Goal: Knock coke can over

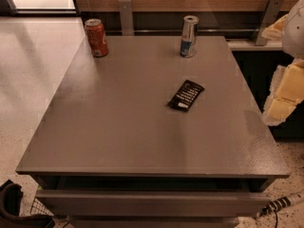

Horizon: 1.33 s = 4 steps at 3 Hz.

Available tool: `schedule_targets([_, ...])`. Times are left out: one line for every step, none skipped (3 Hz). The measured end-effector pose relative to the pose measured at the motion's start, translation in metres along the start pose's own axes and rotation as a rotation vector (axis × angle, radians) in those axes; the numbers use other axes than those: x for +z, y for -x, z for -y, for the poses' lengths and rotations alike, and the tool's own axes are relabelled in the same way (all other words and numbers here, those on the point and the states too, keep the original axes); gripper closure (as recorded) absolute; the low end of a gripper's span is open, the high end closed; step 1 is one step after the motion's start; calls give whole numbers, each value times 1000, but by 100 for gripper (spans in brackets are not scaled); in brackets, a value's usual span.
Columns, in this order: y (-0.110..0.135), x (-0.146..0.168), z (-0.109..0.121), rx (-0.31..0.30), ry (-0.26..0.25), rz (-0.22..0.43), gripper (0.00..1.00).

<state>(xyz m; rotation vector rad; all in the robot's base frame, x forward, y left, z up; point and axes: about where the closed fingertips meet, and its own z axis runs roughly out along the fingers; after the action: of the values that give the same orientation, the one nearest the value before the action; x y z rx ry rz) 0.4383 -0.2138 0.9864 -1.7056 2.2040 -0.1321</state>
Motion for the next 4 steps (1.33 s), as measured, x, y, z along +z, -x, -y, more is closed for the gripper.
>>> schedule_targets([0,0,0,0,0,0,0])
schedule_targets([3,7,8,20,-20,41,0])
schedule_targets([18,38,22,95,-35,168,0])
schedule_targets([50,73,39,180,-45,344,0])
